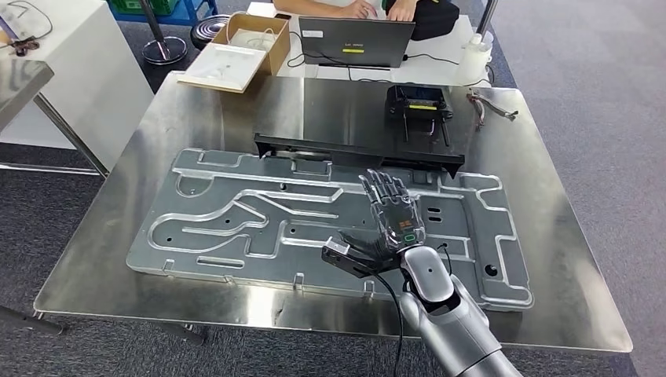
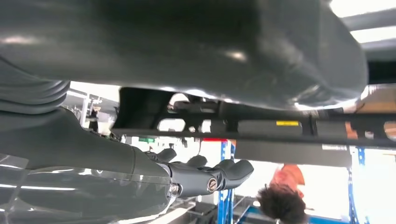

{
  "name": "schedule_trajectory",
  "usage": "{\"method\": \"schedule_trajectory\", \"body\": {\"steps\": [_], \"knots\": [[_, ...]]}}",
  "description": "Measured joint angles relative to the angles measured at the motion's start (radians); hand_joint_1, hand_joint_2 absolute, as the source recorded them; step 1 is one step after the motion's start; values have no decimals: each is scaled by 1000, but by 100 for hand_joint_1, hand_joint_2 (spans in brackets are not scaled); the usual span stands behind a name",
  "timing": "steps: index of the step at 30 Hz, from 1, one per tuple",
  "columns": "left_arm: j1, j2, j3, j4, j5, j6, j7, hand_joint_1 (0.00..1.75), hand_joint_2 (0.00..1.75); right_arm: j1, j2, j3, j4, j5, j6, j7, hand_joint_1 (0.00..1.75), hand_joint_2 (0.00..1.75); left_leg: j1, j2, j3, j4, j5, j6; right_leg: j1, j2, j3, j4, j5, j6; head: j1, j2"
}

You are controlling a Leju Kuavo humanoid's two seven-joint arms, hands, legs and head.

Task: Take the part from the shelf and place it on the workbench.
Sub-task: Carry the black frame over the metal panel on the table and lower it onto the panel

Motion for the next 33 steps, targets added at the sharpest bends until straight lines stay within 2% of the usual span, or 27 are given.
{"method": "schedule_trajectory", "body": {"steps": [1, 2, 4, 6, 7, 9, 10, 11, 13, 14, 15, 16, 17, 18, 19, 20, 21, 22, 24, 25, 26, 27, 29, 30, 31, 32, 33], "knots": [[0, 0, 0, 0, 0, 0, 0, 0, 0, 1, 0, 0, 1, 0, 0, 0, 0, 0, -1, 0, -14, 2, 9, -1, 0, 0, 16, 4, 12, -1, 0, 0], [0, 0, 0, 0, 0, 0, 0, 0, 0, 2, 0, 0, 1, -1, -1, 0, 0, 0, -1, 0, -27, 4, 17, -2, 1, 0, 50, -27, 36, -3, 0, 0], [0, -1, 1, 0, 0, 0, 0, 0, 0, 2, 0, 0, 0, -1, -4, 0, 0, 0, -4, -1, -47, 8, 33, -9, 5, 0, 157, -164, 67, -16, 0, 0], [1, -3, 1, 0, 1, 0, 0, 0, 0, 3, 0, 0, -4, -1, -8, 0, 0, 0, -5, -1, -56, 7, 50, -19, 11, 0, 230, -274, 63, -28, 0, 0], [2, -4, 1, 0, 1, 0, 0, 0, 0, 4, 0, 0, -5, -1, -11, 0, 0, 0, -5, -1, -57, 4, 59, -26, 14, 0, 239, -295, 61, -33, -1, 0], [4, -4, 2, 0, 1, 0, -1, 0, 0, 7, 1, 0, -5, -2, -13, 0, 0, 0, -3, -2, -61, -1, 69, -39, 13, -1, 229, -303, 81, -45, -1, 0], [5, -4, 3, 0, 1, 1, 0, 0, 0, 8, 1, 0, -5, -2, -14, 0, 0, 0, -2, -2, -68, 11, 51, -44, 10, -3, 220, -306, 93, -54, -1, 0], [6, -4, 3, 0, 1, 1, 0, 0, 0, 9, 2, 0, -5, -2, -14, 0, 0, 0, -1, -3, -81, 41, 14, -49, 7, -5, 209, -310, 107, -61, -1, 0], [7, -4, 3, 0, 1, 1, 0, 0, 0, 12, 4, 0, -5, -2, -14, 0, 0, 0, 3, -3, -113, 155, -91, -57, 7, -7, 179, -310, 131, -70, -1, 0], [7, -5, 3, 0, 1, 1, 0, 0, 0, 15, 4, 0, -5, -2, -15, 0, 0, 0, 4, -3, -125, 219, -127, -60, 8, -8, 163, -308, 143, -70, -1, 0], [6, -4, 3, 0, 2, 1, 0, 0, 0, 18, 4, 0, -5, -3, -16, 0, 0, 0, 5, -3, -127, 267, -138, -63, 9, -8, 146, -306, 154, -69, -1, 0], [6, -4, 3, 0, 2, 2, 0, 0, 0, 22, 4, 0, -6, -3, -19, 0, 0, 0, 5, -3, -115, 288, -127, -65, 9, -9, 129, -303, 165, -68, -1, 0], [6, -4, 3, 0, 3, 2, -1, 0, 0, 28, 4, 0, -7, -4, -23, 0, 0, 0, 5, -3, -87, 274, -100, -65, 8, -9, 112, -299, 176, -65, -1, 0], [6, -4, 3, 0, 4, 4, -1, 0, 0, 36, 4, 0, -11, -4, -31, 0, 0, 0, 5, -3, -39, 226, -74, -65, 8, -9, 97, -294, 185, -62, -1, 0], [6, -4, 4, 0, 7, 5, -2, 0, 0, 47, 4, 0, -18, -4, -40, 0, 0, 0, 4, -3, 19, 155, -68, -63, 9, -9, 84, -289, 194, -58, -1, 0], [6, -4, 4, 0, 9, 6, -3, 0, 0, 60, 4, 0, -27, -4, -52, 0, 0, 0, 3, -4, 72, 81, -75, -58, 10, -10, 74, -284, 201, -53, -1, 0], [6, -4, 6, 0, 13, 7, -5, 0, 0, 75, 4, 0, -39, -3, -66, 1, 0, 0, 0, -5, 109, 25, -89, -53, 11, -11, 69, -281, 209, -47, -1, 0], [7, -4, 8, 0, 16, 8, -7, 0, 0, 92, 4, 0, -52, -2, -81, 1, 0, 0, -3, -6, 126, -7, -102, -47, 12, -12, 67, -281, 217, -41, -1, 0], [12, -5, 16, 0, 22, 9, -11, 0, 0, 135, 3, -2, -80, 3, -113, 1, 0, 0, -3, -4, 118, -17, -92, -32, 11, -12, 65, -283, 229, -29, -1, 0], [14, -5, 19, 0, 24, 10, -12, 0, 0, 161, 2, -5, -96, 5, -128, 1, 0, 0, -1, -2, 111, -18, -81, -23, 9, -9, 59, -276, 217, -23, -1, 0], [15, -6, 22, 0, 27, 10, -12, 0, 0, 189, 1, -9, -112, 8, -144, 0, 0, 0, 1, 1, 100, -21, -68, -13, 8, -6, 49, -252, 183, -18, -1, 0], [16, -6, 25, 0, 29, 12, -13, 0, 0, 216, 0, -14, -127, 12, -159, -2, 0, 0, 3, 3, 88, -22, -55, -6, 6, -3, 35, -209, 132, -15, -1, 0], [19, -6, 31, 0, 36, 16, -16, 0, 0, 274, -1, -30, -154, 17, -195, -9, 0, 0, 1, 4, 58, -21, -32, 3, 4, -1, 8, -87, 31, -9, -1, 0], [21, -7, 36, 0, 39, 18, -17, 0, 0, 306, -2, -41, -167, 18, -214, -15, 0, 0, 1, 4, 42, -19, -20, 2, 3, 0, 3, -34, 12, -7, -1, 0], [22, -7, 40, 0, 42, 20, -18, 0, 0, 338, -1, -53, -180, 19, -235, -21, 0, 0, 0, 4, 26, -17, -10, 1, 2, 0, 10, -4, 18, -6, -1, 0], [24, -8, 45, 0, 44, 23, -19, 0, 0, 370, -1, -67, -192, 17, -255, -27, 0, 0, 0, 4, 9, -15, 1, -1, 1, 0, 33, -6, 42, -7, -1, 0], [26, -9, 49, 0, 47, 24, -19, 0, 0, 401, 0, -81, -204, 13, -274, -33, 0, 0, 0, 4, -7, -11, 10, -4, 1, 0, 74, -42, 69, -10, -1, 0]]}}
